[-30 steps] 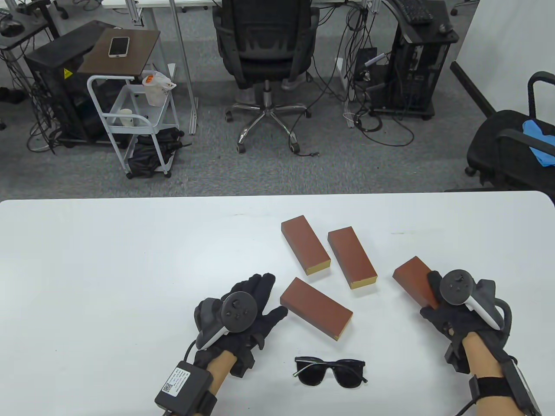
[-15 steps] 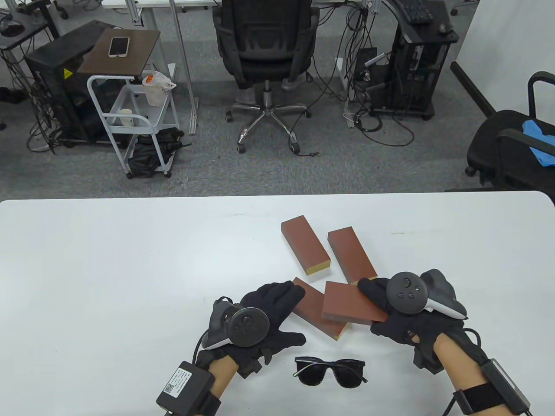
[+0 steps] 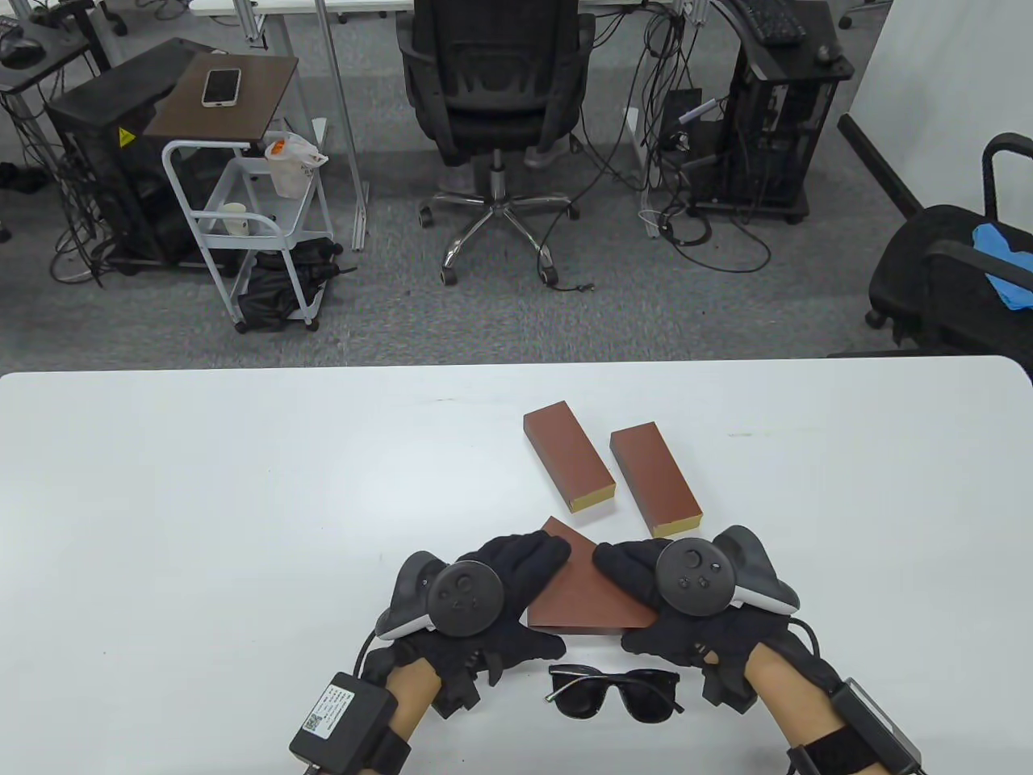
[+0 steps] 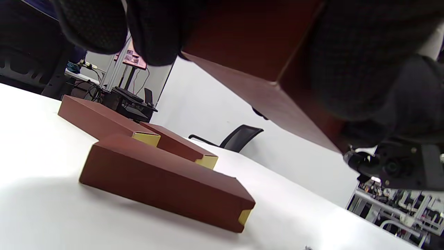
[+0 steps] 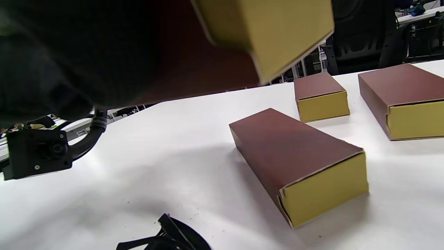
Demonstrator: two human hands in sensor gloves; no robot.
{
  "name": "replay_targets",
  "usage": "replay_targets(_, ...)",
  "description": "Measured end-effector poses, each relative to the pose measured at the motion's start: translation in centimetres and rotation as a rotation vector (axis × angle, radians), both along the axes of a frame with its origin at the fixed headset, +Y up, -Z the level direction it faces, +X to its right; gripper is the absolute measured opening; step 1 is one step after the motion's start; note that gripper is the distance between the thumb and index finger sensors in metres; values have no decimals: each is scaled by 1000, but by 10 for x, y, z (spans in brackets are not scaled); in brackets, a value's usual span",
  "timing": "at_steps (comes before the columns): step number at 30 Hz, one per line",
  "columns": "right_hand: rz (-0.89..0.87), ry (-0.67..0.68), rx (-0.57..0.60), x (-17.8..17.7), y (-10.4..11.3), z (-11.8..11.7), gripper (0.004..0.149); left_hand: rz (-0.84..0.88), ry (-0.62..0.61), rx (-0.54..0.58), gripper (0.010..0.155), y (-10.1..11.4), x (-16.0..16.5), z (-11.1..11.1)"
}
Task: Slide to open storage boxes and store sunglasses
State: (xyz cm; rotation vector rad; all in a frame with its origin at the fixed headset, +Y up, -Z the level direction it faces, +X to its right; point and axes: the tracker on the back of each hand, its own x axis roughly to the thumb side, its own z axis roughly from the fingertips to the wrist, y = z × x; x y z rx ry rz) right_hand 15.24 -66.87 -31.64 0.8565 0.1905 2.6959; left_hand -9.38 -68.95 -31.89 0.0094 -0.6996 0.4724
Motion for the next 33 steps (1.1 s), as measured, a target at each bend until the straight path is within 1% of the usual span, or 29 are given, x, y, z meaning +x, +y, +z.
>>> replay_targets(2,-20,6,36,0,-2,0,87,36,-9,-18,94,0,-1,-1)
replay_targets(4,-100,-19,100,7,-7,2,88,53,2,-35,95,1,-2,-2)
replay_targets(9,-233,-95,113,30,-25,2,92,61,12,-65,95,-4,-5,-5)
replay_targets(12,-257,-126,78,45,-35,3,92,73,10,-85,95,-7,-7,-7)
replay_targets(14,-280,-134,75,49,-36,4,90,68,13,-83,94,-8,-7,-7)
replay_targets(17,-347,-135,25,52,-35,3,89,79,8,-97,94,-10,-7,-7)
replay_targets(20,-401,-151,15,57,-33,1,88,91,10,-93,94,-11,-9,-7)
replay_targets(21,-407,-158,9,59,-33,0,89,103,14,-82,94,-12,-10,-8)
replay_targets(26,-397,-163,-3,63,-35,0,93,109,2,-98,93,-12,-9,-8)
replay_targets(31,-381,-195,-38,73,-34,-2,90,110,14,-116,93,-14,-15,-11)
replay_targets(33,-385,-219,-54,82,-35,-4,89,115,28,-131,93,-15,-21,-14)
